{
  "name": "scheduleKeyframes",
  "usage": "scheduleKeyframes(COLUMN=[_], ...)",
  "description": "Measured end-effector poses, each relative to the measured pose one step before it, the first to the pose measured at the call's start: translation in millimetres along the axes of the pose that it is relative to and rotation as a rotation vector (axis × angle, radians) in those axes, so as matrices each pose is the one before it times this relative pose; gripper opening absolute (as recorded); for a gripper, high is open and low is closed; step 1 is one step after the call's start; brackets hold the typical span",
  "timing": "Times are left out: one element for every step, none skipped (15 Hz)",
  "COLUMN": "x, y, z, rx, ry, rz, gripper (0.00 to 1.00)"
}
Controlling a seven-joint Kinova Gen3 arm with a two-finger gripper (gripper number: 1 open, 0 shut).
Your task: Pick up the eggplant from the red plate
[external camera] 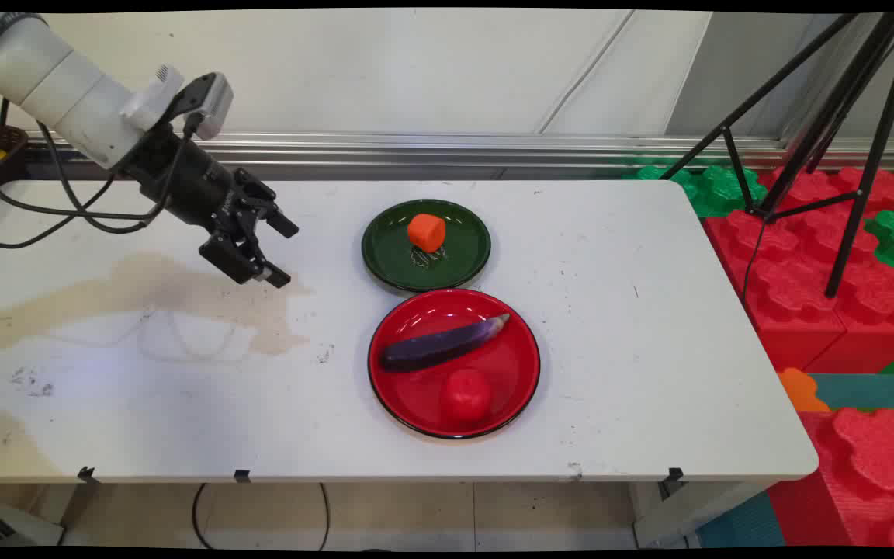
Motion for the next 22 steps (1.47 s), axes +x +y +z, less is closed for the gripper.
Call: scheduleKeyframes(x=[1.23, 1.04, 1.44, 2.32, 2.15, 2.24, 1.74, 2.73, 3.49, 3.49, 2.98, 2.18, 3.37, 2.20, 3.13, 2.05, 3.10, 2.19, 3.01, 2.14, 3.11, 2.01], y=[0.22, 0.11, 0.14, 0.11, -0.02, -0.05, -0.05, -0.04, -0.05, 0.01, 0.20, 0.13, 0.27, 0.34, 0.65, 0.63, 1.02, 1.00, 1.52, 1.36, 2.14, 1.73], z=[1.29, 1.19, 1.72, 3.13, 2.86, 2.99, 2.43, 3.93, 5.60, 5.80, 5.55, 3.90, 6.06, 4.10, 6.16, 3.80, 5.91, 3.99, 5.55, 3.75, 5.56, 3.65], rx=[-0.00060, -0.00058, -0.00071, -0.00243, -0.00204, -0.00208, -0.00146, -0.00300, -0.00289, -0.00256, -0.00286, -0.00141, -0.00260, -0.00093, -0.00170, -0.00052, -0.00112, -0.00082, -0.00109, -0.00124, -0.00221, -0.00172], ry=[0.00029, 0.00018, 0.00009, -0.00123, 0.00023, 0.00081, 0.00056, 0.00057, -0.00016, -0.00019, -0.00115, -0.00007, -0.00105, -0.00104, -0.00217, -0.00119, -0.00238, -0.00160, -0.00193, -0.00122, -0.00216, -0.00162], rz=[0.00175, 0.00061, 0.00015, 0.00153, -0.00179, -0.00336, -0.00161, -0.00183, 0.00048, 0.00108, 0.00097, -0.00008, 0.00024, 0.00074, 0.00126, 0.00125, 0.00188, 0.00159, 0.00198, 0.00170, 0.00271, 0.00274], gripper=[1.00, 1.00, 1.00, 1.00, 1.00, 1.00, 1.00, 1.00, 1.00, 1.00, 1.00, 1.00, 1.00, 1.00, 1.00, 1.00, 1.00, 1.00, 1.00, 1.00, 1.00, 1.00])
